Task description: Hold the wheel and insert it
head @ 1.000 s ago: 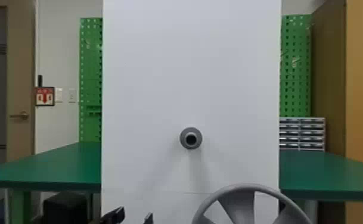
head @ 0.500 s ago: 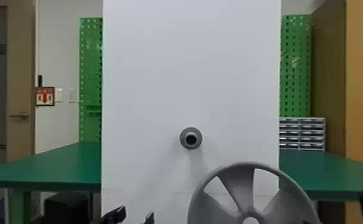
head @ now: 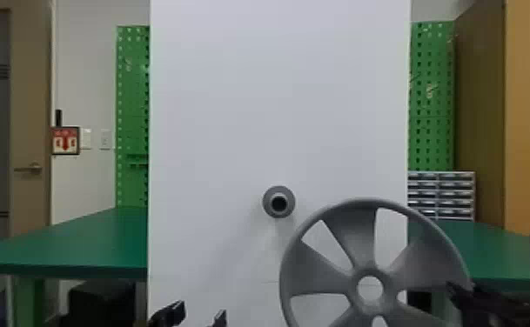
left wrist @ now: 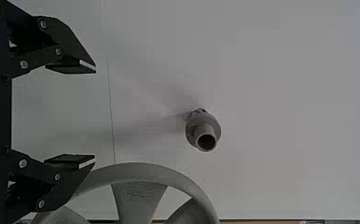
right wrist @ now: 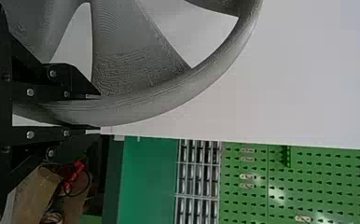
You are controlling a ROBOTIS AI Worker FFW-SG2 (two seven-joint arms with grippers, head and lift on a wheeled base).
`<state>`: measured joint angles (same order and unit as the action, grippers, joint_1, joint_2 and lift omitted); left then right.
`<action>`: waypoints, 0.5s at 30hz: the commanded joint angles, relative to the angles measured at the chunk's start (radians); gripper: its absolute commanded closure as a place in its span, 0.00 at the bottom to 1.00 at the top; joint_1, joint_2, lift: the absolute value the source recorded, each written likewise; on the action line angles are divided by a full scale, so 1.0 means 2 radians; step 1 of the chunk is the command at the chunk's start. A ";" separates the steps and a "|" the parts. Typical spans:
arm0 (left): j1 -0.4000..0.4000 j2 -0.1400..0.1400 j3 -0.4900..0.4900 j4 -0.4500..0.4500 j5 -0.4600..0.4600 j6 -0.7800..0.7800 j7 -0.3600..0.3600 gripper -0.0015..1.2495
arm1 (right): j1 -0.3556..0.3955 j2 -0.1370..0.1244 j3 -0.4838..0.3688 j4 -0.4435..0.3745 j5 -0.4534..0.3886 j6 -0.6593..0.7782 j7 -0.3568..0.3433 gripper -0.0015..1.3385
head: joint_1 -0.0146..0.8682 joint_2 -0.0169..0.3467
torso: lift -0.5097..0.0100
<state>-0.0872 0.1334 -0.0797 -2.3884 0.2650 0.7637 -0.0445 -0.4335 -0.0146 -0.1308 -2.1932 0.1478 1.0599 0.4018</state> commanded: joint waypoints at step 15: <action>-0.002 0.000 -0.004 0.000 -0.001 0.004 0.001 0.44 | -0.058 -0.013 0.022 0.000 0.004 -0.004 -0.005 0.86 | 0.02 0.35 | 0.06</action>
<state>-0.0892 0.1334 -0.0839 -2.3884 0.2634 0.7700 -0.0429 -0.5159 -0.0375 -0.0953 -2.1936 0.1574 1.0269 0.3958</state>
